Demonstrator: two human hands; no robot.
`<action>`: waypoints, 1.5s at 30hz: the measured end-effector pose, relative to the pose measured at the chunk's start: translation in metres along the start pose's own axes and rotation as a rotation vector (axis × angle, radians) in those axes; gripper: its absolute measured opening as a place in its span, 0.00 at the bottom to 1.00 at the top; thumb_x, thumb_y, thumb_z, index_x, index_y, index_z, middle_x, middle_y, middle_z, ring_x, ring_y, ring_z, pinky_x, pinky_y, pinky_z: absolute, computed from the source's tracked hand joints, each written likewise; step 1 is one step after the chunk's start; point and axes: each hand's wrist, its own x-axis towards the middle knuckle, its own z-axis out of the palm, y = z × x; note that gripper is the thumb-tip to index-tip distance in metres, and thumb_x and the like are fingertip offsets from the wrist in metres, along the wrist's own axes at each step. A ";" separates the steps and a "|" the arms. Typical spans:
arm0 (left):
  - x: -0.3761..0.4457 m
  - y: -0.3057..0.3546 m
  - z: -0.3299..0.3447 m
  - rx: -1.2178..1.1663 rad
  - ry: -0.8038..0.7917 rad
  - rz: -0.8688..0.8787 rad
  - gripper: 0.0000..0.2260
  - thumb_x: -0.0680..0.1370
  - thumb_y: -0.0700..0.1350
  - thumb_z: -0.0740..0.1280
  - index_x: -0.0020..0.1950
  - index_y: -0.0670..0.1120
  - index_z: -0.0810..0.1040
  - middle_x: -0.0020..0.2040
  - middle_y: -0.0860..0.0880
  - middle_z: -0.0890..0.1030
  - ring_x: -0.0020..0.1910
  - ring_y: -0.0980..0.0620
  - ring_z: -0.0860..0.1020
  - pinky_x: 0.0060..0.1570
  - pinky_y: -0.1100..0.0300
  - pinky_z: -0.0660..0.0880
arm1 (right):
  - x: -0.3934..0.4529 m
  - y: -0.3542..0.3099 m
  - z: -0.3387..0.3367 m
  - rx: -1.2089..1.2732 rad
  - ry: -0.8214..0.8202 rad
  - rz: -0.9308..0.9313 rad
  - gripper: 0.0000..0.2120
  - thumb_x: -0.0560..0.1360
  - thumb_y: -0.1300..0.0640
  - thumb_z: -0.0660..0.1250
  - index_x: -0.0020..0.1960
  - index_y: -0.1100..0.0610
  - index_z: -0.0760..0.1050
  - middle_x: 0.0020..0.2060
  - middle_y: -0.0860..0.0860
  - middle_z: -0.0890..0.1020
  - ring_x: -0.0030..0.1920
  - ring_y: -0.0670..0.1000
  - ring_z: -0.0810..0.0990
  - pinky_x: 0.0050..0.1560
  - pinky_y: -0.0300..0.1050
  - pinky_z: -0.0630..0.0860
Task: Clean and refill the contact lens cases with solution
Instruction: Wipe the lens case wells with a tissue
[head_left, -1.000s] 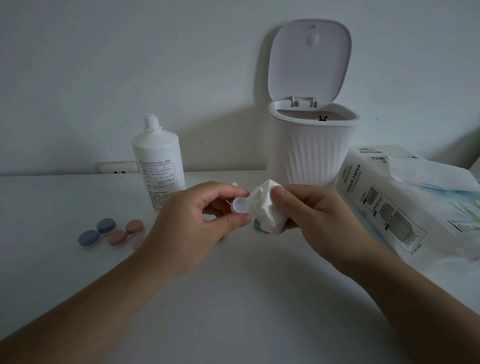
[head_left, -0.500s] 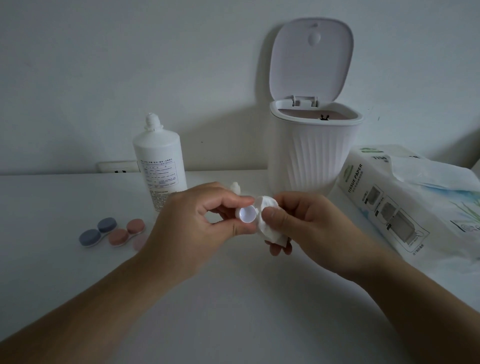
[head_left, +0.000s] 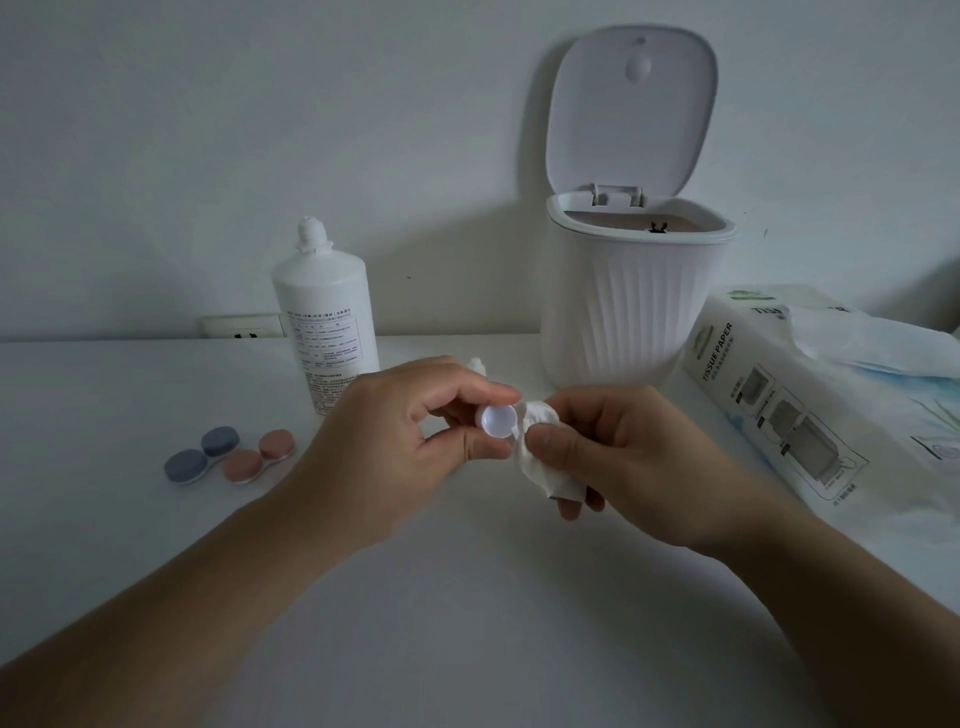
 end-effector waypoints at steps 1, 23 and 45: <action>0.000 0.001 0.001 -0.010 0.021 0.002 0.11 0.68 0.49 0.74 0.51 0.54 0.83 0.41 0.56 0.84 0.44 0.59 0.82 0.48 0.74 0.72 | 0.000 0.000 -0.001 0.031 0.019 -0.007 0.11 0.78 0.49 0.66 0.42 0.55 0.80 0.30 0.53 0.82 0.30 0.52 0.81 0.30 0.41 0.73; 0.002 -0.008 -0.001 -0.080 -0.104 -0.097 0.11 0.69 0.43 0.79 0.47 0.53 0.83 0.43 0.55 0.85 0.43 0.55 0.82 0.48 0.68 0.75 | 0.001 0.004 0.001 -0.065 0.076 -0.067 0.10 0.79 0.51 0.68 0.45 0.56 0.82 0.32 0.54 0.84 0.31 0.50 0.83 0.34 0.47 0.80; 0.002 -0.015 0.001 -0.259 0.029 -0.288 0.10 0.68 0.51 0.78 0.46 0.54 0.82 0.40 0.52 0.85 0.38 0.57 0.82 0.42 0.66 0.78 | 0.003 0.007 -0.025 -0.744 0.356 0.144 0.11 0.75 0.53 0.62 0.43 0.45 0.82 0.43 0.42 0.76 0.45 0.47 0.76 0.47 0.49 0.77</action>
